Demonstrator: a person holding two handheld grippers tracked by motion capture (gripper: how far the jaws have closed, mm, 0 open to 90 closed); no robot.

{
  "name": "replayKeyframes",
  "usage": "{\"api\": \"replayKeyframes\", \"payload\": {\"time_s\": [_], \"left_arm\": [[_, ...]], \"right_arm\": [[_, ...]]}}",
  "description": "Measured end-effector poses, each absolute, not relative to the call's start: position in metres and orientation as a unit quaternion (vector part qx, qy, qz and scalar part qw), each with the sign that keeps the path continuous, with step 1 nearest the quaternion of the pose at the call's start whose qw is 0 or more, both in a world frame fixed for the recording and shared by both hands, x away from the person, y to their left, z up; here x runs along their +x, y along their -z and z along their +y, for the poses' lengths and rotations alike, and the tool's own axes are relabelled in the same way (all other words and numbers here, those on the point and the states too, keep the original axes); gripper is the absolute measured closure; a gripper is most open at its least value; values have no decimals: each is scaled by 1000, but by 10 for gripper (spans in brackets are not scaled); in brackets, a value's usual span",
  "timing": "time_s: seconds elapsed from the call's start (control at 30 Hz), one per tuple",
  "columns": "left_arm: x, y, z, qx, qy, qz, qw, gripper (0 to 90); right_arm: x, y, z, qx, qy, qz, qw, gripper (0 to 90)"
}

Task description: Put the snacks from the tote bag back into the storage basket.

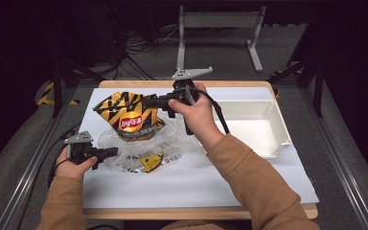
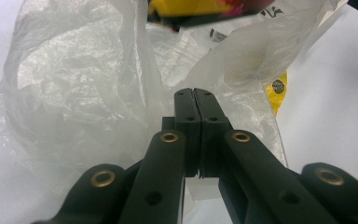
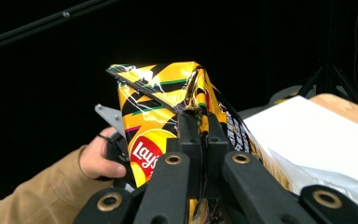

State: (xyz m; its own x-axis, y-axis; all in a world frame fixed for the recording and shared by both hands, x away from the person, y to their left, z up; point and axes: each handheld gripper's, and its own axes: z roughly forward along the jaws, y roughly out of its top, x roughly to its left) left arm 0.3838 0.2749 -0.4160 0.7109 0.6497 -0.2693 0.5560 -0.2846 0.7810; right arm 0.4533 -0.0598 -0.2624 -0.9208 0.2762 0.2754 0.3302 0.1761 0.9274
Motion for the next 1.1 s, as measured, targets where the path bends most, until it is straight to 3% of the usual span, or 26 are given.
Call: {"api": "replayKeyframes", "payload": {"time_s": [0.6,1.1], "left_arm": [[382,413,277,794,-60,379,471,876],[376,399,287,773,-97,389,492,798]], "right_arm": [[445,228,-60,-188,631,-752,20,900],[443,213,-82,-198,627,-753,-13,900]]}}
